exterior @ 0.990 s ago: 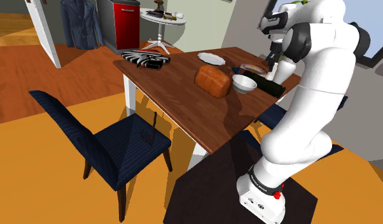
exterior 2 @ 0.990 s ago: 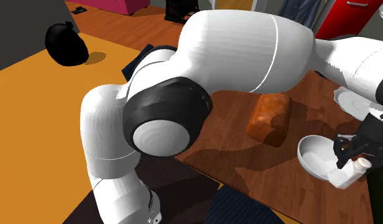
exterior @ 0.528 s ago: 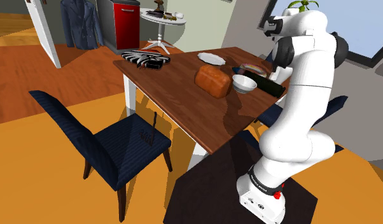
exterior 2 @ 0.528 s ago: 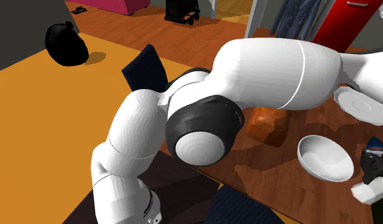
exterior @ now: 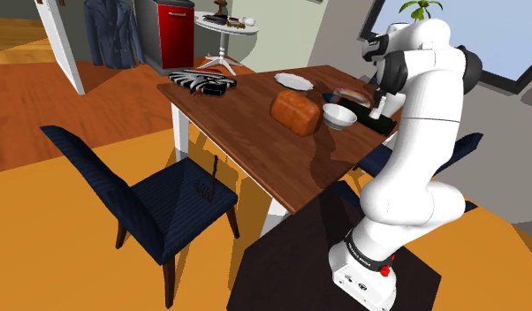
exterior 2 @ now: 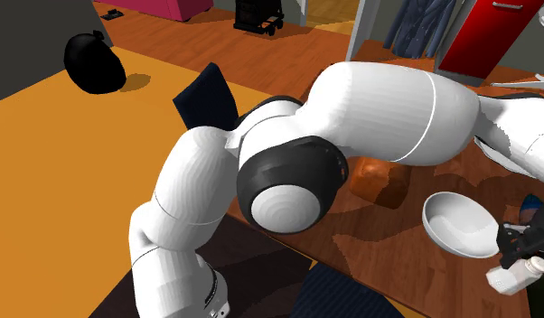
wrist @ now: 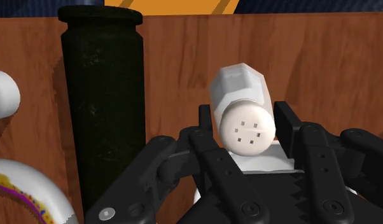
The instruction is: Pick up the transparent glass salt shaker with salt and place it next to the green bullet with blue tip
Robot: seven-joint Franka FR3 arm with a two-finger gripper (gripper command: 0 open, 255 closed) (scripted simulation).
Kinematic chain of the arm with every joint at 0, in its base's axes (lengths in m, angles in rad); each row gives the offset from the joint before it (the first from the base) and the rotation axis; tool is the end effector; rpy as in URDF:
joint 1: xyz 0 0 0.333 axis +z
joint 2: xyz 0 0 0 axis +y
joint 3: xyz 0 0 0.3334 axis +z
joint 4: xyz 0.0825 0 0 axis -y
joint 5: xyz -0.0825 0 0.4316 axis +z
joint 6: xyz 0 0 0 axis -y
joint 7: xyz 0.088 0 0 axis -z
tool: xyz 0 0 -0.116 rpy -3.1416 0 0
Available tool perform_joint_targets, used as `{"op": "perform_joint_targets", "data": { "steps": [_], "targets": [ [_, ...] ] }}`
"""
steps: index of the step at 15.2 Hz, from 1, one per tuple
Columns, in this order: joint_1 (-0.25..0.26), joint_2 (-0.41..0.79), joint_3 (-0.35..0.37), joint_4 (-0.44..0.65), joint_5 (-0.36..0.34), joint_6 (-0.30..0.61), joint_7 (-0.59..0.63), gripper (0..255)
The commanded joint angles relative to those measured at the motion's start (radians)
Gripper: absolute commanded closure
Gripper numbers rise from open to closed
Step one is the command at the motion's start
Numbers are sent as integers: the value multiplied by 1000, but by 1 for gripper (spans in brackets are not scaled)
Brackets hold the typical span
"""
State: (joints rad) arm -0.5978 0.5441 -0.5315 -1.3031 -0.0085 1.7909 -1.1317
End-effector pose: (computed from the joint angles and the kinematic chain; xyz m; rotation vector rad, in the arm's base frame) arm 0.3962 -0.6441 0.4601 2.9875 0.1055 -0.3619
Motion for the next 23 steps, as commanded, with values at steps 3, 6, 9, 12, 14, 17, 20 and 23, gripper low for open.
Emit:
{"op": "perform_joint_targets", "data": {
  "steps": [3, 6, 9, 12, 14, 17, 20, 23],
  "targets": [
    [6, 3, 2, -51, 0, 52, 9, 255],
    [8, 8, 4, -83, 2, 88, 14, 255],
    [10, 16, 7, -112, 4, 124, 19, 255],
    [10, 26, 10, -138, 7, 158, 23, 255],
    [10, 34, 12, -154, 9, 181, 26, 255],
    [9, 46, 16, -176, 13, 214, 30, 255],
    [8, 61, 20, -194, 18, 246, 34, 255],
    [7, 68, 22, -201, 20, 259, 35, 255]
  ]
}}
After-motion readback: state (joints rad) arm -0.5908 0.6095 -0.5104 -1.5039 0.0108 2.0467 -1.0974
